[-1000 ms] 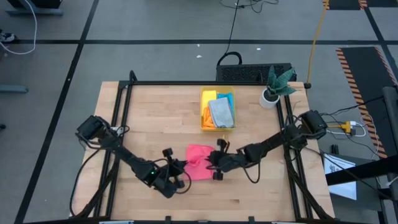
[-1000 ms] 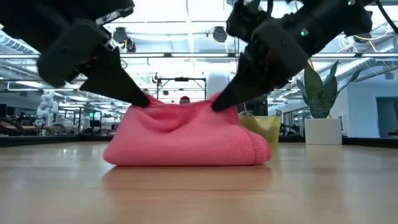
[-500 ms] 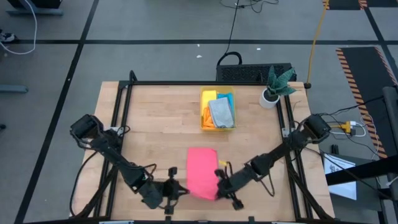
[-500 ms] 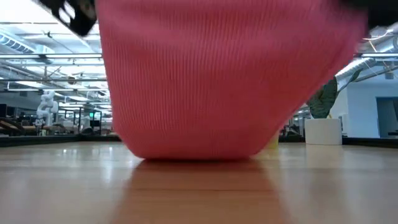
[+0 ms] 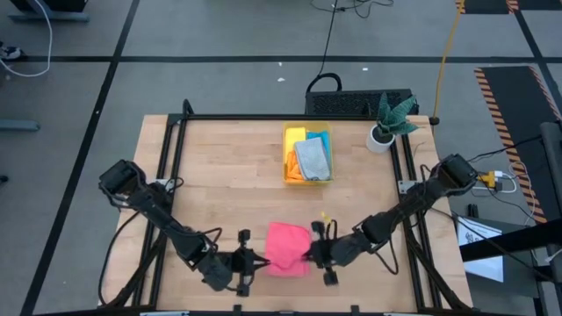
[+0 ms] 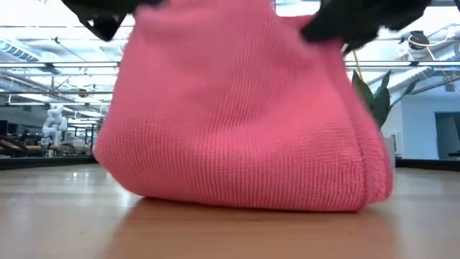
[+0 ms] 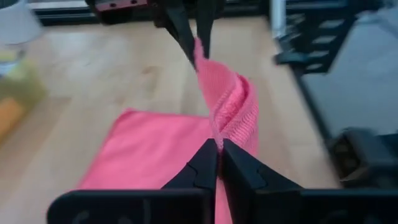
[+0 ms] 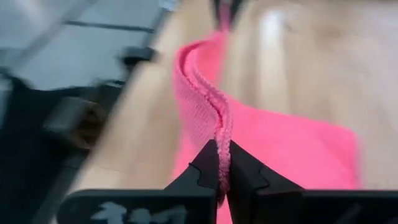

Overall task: Fold microfiber towels
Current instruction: Fold the pink microfiber towel

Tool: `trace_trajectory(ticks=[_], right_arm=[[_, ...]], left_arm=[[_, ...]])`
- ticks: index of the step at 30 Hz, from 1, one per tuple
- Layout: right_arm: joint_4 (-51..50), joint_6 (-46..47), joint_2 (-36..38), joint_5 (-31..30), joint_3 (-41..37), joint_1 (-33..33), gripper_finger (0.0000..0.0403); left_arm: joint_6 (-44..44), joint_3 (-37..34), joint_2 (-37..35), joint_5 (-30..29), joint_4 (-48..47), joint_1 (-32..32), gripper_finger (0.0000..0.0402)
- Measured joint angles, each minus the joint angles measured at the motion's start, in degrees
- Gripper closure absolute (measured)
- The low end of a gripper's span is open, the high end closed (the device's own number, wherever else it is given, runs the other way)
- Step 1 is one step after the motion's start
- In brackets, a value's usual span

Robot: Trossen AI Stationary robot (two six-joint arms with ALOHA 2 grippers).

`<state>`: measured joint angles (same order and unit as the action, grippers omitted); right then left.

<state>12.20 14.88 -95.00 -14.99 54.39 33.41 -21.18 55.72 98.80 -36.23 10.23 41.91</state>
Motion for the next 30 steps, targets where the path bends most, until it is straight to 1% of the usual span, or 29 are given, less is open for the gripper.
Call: trace_trajectory(ticks=[1,4,7,9,12,14,17,19,21,25,30], right_arm=[[-1.68,0.79,0.14,-1.46,0.0,-0.32,0.0399],[-4.47,2.57,0.06,-3.12,-0.01,-1.65,0.0399],[-4.76,4.41,-0.62,-3.25,-0.82,-3.2,0.0399],[-4.98,5.97,-0.83,-3.31,-1.98,-4.15,0.0399],[-4.8,8.03,-0.79,-6.35,-4.28,-4.95,0.0399],[-4.94,8.22,-0.83,-7.55,-5.65,-5.03,0.0399],[-4.58,9.83,-0.81,-7.63,-7.11,-5.55,0.0399],[-4.58,10.99,-0.82,-8.25,-8.12,-6.28,0.0399],[-3.28,11.32,-0.83,-9.26,-9.1,-7.02,0.0399],[0.39,11.28,-0.81,-9.03,-10.78,-8.43,0.0399],[3.99,11.02,-0.81,-9.02,-12.97,-9.48,0.0399]], left_arm=[[0.09,0.0,0.02,-0.63,-0.97,-0.39,0.0383],[0.48,0.0,0.08,-1.68,-5.36,-2.33,0.0395],[-1.98,-0.25,0.66,-2.6,-8.29,-4.85,0.0392],[-2.58,-0.86,1.05,-3.2,-8.69,-6.42,0.0383],[-2.68,-1.26,1.97,-3.21,-8.43,-8.68,0.0378],[-2.95,-1.7,2.6,-3.0,-8.93,-9.72,0.0382],[-3.31,-1.75,3.74,-3.05,-8.61,-11.0,0.0395],[-3.21,-1.75,4.14,-3.14,-8.67,-11.49,0.0396],[-3.57,-1.73,4.73,-3.02,-8.46,-12.12,0.0387],[-4.04,-1.73,5.17,-2.82,-8.63,-12.74,0.037],[-4.45,-1.73,5.58,-2.9,-8.74,-13.18,0.0367]])
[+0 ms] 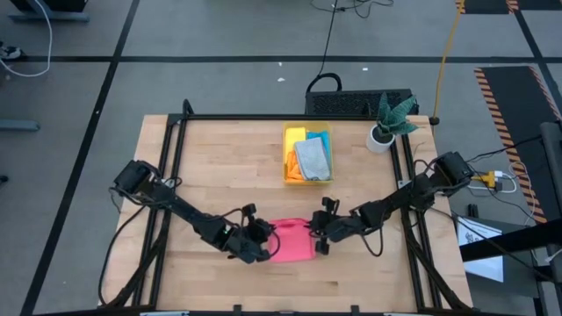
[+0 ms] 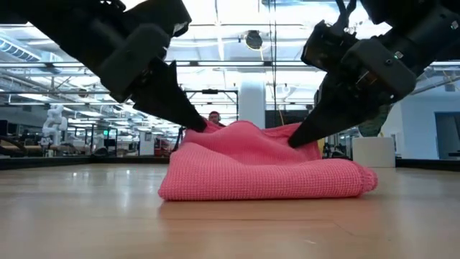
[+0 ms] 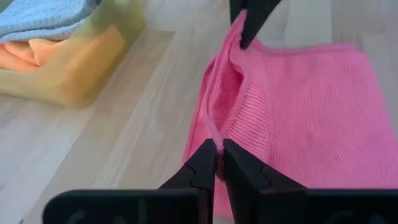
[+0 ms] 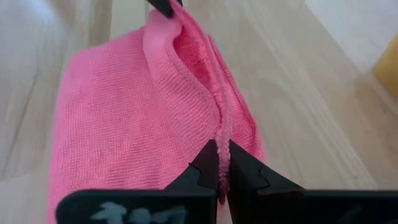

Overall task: Fold microfiber towels
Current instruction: Fold the pink microfiber towel

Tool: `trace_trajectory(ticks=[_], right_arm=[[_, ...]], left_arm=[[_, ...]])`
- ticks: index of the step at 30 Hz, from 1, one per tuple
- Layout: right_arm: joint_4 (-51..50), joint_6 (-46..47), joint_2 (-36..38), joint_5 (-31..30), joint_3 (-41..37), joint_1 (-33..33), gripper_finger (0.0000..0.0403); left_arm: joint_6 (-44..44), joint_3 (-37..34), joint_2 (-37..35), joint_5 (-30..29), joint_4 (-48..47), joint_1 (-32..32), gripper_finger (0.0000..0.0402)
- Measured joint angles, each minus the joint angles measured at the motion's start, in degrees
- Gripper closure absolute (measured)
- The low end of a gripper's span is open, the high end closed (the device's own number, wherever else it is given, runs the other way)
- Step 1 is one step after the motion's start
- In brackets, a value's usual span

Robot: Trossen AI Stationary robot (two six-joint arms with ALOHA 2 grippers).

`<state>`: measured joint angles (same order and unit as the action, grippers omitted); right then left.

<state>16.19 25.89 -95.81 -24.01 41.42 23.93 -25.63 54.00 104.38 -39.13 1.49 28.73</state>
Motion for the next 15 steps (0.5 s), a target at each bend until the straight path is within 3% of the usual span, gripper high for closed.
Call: trace_trajectory(ticks=[6,15], right_arm=[[6.52,-2.59,0.0,0.12,-2.32,-1.09,0.0399],[10.66,-6.62,0.0,1.97,-3.2,-3.83,0.0399]], left_arm=[[0.65,0.0,-0.22,-0.07,0.03,-0.24,0.0357],[-0.77,0.04,-3.72,-1.01,-3.0,0.72,0.03]])
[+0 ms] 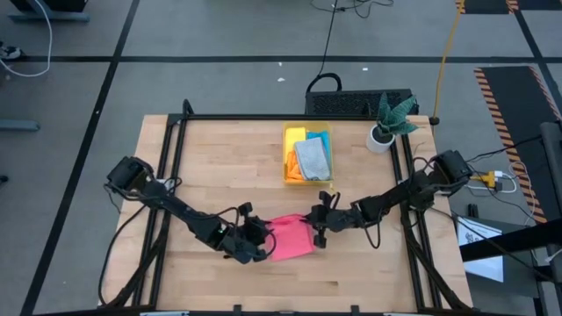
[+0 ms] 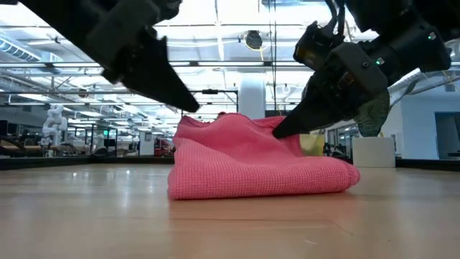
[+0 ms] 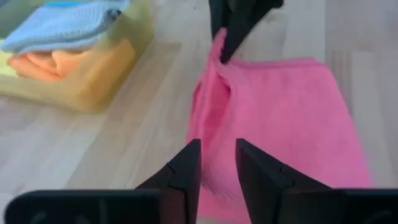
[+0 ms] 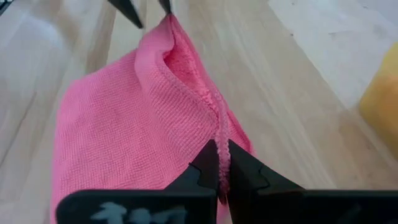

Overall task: Fold microfiber towels
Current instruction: Fold the pink microfiber towel

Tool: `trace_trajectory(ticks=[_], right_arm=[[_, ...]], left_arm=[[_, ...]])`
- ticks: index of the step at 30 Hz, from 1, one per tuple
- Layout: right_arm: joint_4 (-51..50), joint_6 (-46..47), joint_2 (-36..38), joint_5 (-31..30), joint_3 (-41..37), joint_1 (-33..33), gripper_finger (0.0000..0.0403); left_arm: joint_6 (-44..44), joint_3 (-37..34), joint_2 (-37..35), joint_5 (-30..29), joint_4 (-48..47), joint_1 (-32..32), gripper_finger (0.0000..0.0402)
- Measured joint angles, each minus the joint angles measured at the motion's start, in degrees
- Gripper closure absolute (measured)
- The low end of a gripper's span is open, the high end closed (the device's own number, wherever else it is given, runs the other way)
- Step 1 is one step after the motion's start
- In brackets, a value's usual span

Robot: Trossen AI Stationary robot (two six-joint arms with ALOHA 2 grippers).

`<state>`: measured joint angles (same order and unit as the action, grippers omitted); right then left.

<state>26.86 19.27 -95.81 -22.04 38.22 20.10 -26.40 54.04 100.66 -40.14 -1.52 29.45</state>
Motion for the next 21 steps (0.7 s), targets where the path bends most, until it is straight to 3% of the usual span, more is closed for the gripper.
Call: trace_trajectory(ticks=[5,21], right_arm=[[0.74,-0.48,-0.96,1.25,0.0,-2.0,0.0399],[12.33,-5.36,-4.39,5.87,0.02,-5.43,0.0399]], left_arm=[[-4.19,0.0,-1.4,-2.05,-2.54,1.07,0.0289],[-1.11,0.0,0.24,0.09,3.63,1.49,0.0289]])
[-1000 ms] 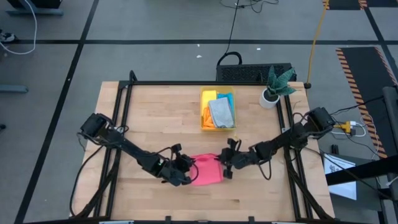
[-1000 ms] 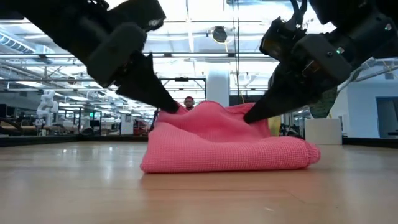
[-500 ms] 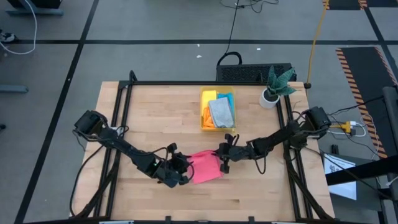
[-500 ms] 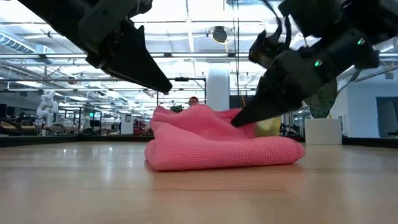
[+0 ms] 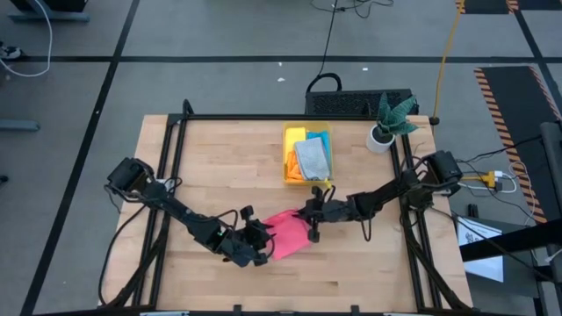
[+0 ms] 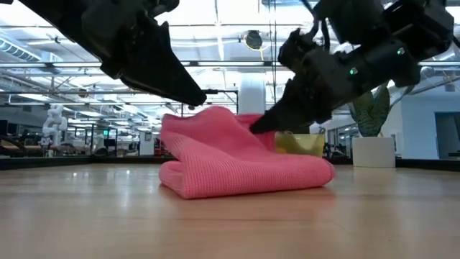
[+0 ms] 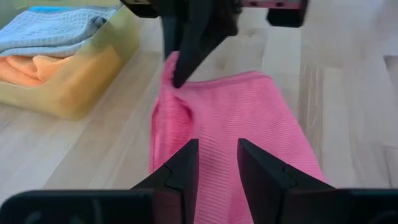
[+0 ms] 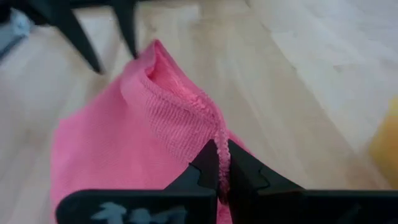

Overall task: Fold microfiber towels
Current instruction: Fold the pink microfiber towel

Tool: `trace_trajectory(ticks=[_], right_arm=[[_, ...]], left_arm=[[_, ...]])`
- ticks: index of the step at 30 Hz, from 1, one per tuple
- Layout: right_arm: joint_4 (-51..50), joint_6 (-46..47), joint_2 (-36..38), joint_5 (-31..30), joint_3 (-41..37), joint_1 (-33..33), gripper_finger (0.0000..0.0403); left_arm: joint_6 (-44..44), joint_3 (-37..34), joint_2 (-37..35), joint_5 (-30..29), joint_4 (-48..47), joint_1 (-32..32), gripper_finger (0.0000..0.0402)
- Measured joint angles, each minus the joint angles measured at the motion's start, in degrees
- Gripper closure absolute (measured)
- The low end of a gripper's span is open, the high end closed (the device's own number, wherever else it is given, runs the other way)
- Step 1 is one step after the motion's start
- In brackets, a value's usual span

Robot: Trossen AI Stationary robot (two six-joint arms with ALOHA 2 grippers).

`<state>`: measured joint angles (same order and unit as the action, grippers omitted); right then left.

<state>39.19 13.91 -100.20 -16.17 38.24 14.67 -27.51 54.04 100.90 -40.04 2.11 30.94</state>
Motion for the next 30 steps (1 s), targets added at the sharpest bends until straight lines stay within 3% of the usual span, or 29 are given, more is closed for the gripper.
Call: trace_trajectory(ticks=[5,9,15,19,24,26,30], right_arm=[[-0.87,-0.09,-1.04,-0.15,0.0,-1.79,0.0398],[3.99,-1.91,-4.34,-0.1,0.0,-2.4,0.0381],[7.44,-4.24,-6.01,-0.41,0.0,-2.54,0.0307],[7.35,-6.56,-4.11,-3.71,-0.05,-3.07,0.0255],[8.52,-8.21,-0.28,-7.86,-0.02,-1.99,0.0229],[9.51,-8.2,0.48,-6.04,0.0,-0.76,0.023],[8.25,-5.94,0.25,5.76,0.0,1.56,0.025]], left_arm=[[0.22,0.0,0.0,0.01,0.79,0.0,0.0289],[0.26,0.0,0.0,0.01,0.74,-0.04,0.0289],[0.18,0.0,0.02,0.03,0.86,-0.04,0.0289],[0.03,0.0,0.02,0.08,1.13,-0.04,0.0289],[-0.18,0.0,0.32,0.77,1.22,-0.04,0.0289],[0.0,0.0,1.07,1.11,1.36,-0.18,0.0289],[-1.77,0.0,3.92,1.17,1.82,-2.06,0.0289]])
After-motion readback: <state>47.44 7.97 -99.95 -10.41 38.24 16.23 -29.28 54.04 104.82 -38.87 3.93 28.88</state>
